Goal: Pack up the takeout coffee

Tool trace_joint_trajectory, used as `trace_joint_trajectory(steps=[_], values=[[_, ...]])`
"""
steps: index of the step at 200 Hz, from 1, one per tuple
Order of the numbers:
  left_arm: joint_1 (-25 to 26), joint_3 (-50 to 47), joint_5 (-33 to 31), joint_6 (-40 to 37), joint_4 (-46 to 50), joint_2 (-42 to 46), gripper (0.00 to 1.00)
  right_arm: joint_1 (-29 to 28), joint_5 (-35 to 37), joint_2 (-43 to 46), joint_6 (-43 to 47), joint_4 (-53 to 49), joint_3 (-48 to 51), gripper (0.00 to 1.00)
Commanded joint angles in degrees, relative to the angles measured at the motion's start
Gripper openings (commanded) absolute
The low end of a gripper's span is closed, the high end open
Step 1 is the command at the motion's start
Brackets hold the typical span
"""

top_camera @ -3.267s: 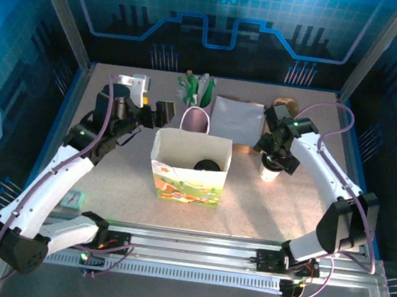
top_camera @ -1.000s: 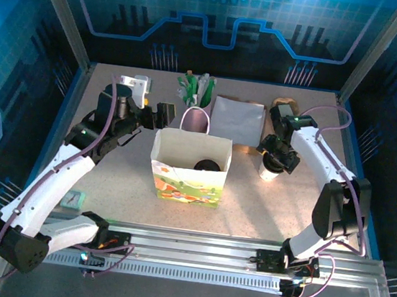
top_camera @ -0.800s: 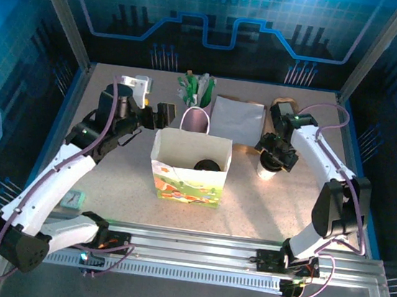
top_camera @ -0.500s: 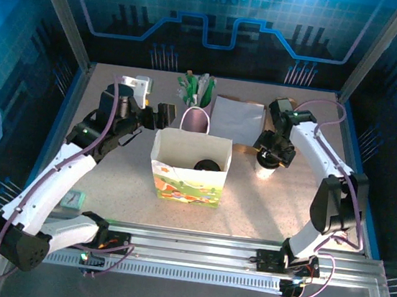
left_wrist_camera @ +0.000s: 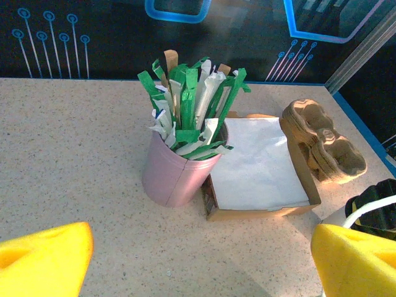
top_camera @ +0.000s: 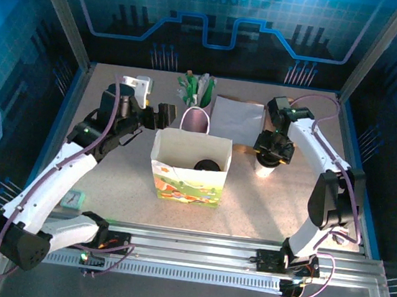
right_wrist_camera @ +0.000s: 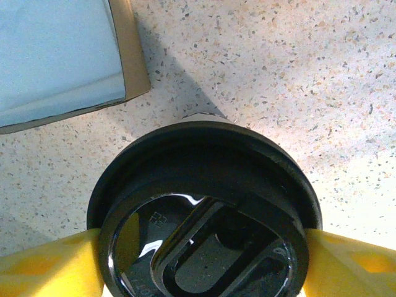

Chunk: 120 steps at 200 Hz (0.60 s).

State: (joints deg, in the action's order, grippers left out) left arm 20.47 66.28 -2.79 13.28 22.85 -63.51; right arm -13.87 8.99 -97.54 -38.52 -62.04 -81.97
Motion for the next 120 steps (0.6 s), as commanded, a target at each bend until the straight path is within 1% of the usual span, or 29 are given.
trace_joint_trajectory(steps=[1, 34, 78, 120], values=[[-0.3, 2.2, -0.5, -1.4, 0.6, -0.2, 0.92, -0.8, -0.4, -2.6, 4.0, 1.4, -0.2, 0.78], [-0.3, 2.3, -0.6, -1.5, 0.8, -0.3, 0.92, -1.4, 0.2, -2.3, 6.9, 2.1, -0.1, 0.78], [-0.3, 2.3, -0.9, -1.6, 1.0, -0.3, 0.92, -1.7, -1.8, -0.3, 12.7, 4.7, 1.6, 0.77], [-0.3, 2.4, -1.1, -1.7, 1.0, -0.3, 0.92, -1.7, -4.4, 3.5, 17.6, 6.2, 3.1, 0.76]])
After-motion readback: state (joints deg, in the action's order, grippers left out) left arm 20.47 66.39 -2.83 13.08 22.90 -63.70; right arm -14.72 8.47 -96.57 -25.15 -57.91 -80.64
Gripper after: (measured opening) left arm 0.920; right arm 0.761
